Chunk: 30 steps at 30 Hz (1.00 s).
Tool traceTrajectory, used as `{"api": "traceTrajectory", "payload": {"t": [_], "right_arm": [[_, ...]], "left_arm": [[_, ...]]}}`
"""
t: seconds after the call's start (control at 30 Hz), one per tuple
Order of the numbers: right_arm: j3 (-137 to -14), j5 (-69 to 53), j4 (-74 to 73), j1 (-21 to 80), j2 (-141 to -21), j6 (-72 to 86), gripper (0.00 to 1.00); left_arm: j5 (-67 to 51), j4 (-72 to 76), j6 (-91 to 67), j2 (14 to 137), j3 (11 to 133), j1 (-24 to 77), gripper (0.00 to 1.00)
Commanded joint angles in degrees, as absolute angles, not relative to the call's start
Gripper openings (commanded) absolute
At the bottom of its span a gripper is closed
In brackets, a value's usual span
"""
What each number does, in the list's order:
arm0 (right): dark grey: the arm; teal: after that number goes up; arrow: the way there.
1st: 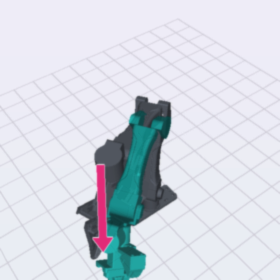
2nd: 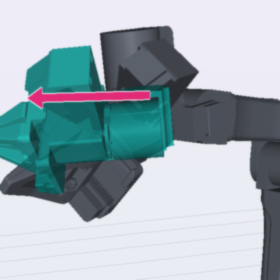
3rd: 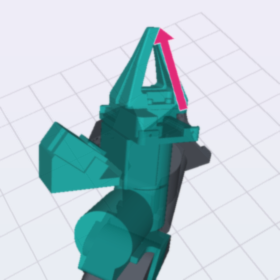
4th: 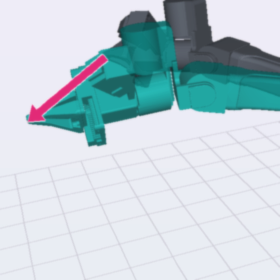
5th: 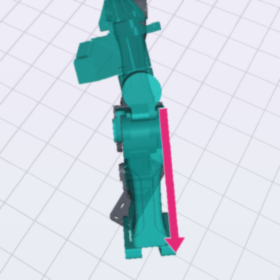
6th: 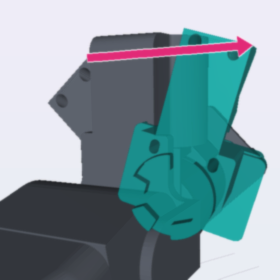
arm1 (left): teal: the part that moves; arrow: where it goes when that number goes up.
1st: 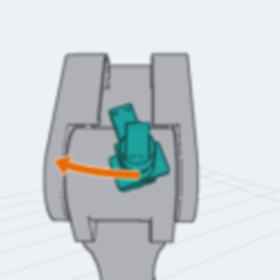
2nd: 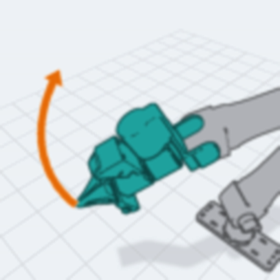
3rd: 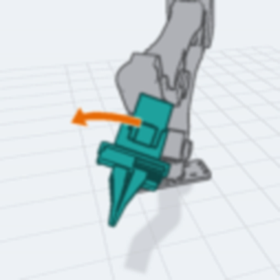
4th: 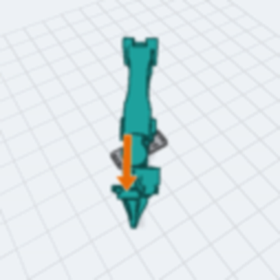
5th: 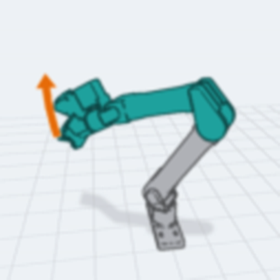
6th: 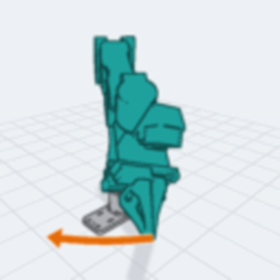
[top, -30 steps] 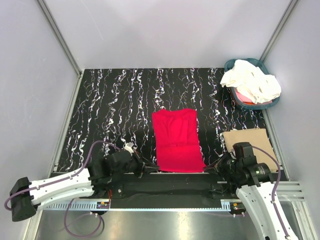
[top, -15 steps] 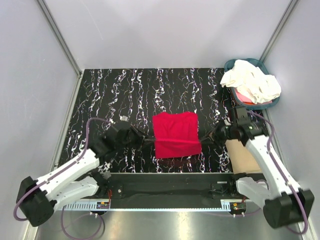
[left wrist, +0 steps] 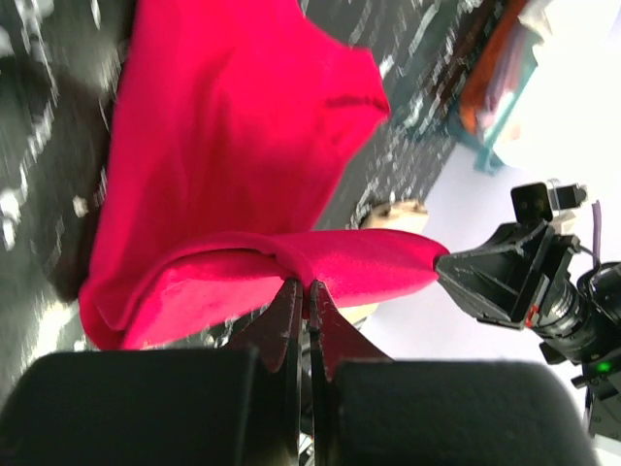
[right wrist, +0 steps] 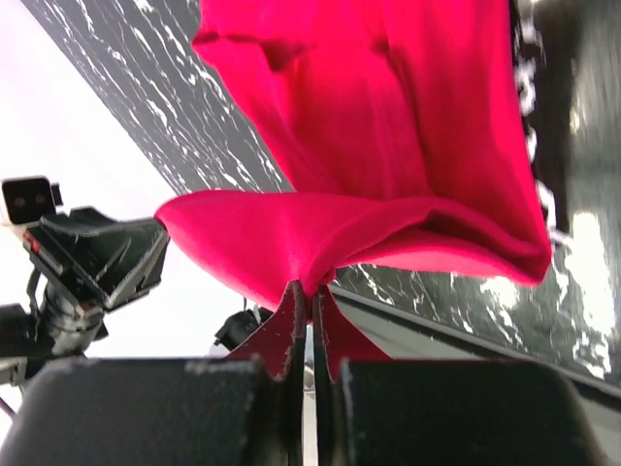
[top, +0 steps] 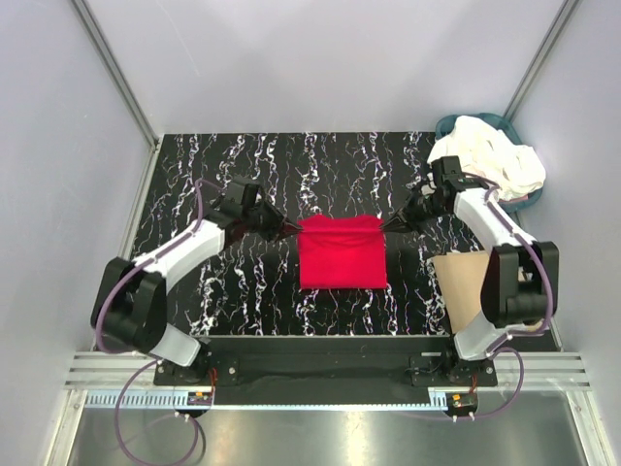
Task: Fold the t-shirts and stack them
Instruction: Fold the tshirt
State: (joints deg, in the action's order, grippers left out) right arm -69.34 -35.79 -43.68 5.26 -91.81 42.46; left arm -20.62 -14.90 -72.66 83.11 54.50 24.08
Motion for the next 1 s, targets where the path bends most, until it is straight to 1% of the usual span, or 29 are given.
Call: {"api": "traceTrajectory", "payload": {"t": [0.0, 0.27, 0.53, 0.63, 0.77, 0.8, 0.83, 0.87, 0.9, 0.93, 0.97], "right_arm": [[-74.09, -39.46, -40.7, 4.22, -97.02, 39.73, 0.0], [-78.92, -42.1, -39.46, 2.2, -106.16, 37.35, 0.0], [-83.31, -42.45, -39.55, 1.23, -110.82, 37.27, 0.0], [-84.72, -42.98, -39.55, 1.06, -113.11, 36.91, 0.02], [-86.92, -42.37, -39.46, 0.97, -116.27, 36.47, 0.12], [-87.45, -42.02, -39.38, 0.88, -117.06, 35.87, 0.22], [-88.84, -41.4, -39.38, 0.88, -118.03, 35.51, 0.25], [-89.73, -40.18, -39.11, 0.79, -120.47, 35.33, 0.29], [-90.95, -39.91, -38.85, 0.36, -122.06, 33.85, 0.38], [-93.84, -39.82, -38.93, 0.35, -123.65, 32.97, 0.41], [-95.17, -39.12, -40.33, 0.35, -125.58, 32.09, 0.44]], "left_arm": [[-25.93, -13.45, -68.21, 88.66, 60.02, 21.45, 0.0], [-26.02, -13.62, -66.01, 96.5, 66.88, 19.95, 0.0], [-26.98, -13.62, -65.83, 103.01, 71.54, 17.84, 0.0], [-26.72, -14.06, -65.39, 104.06, 72.42, 17.05, 0.0], [-26.89, -14.76, -64.43, 106.69, 74.7, 15.56, 0.0], [-26.98, -14.94, -63.81, 108.7, 75.75, 15.47, 0.02], [-26.63, -15.72, -60.94, 110.03, 77.07, 15.21, 0.04], [-26.28, -16.78, -58.99, 113.08, 80.73, 14.94, 0.16], [-26.11, -21.31, -56.97, 114.94, 83.21, 14.77, 0.18], [-25.93, -24.14, -53.91, 116.61, 85.84, 14.5, 0.19], [-25.84, -25.65, -52.66, 117.59, 88.13, 14.15, 0.24]]}}
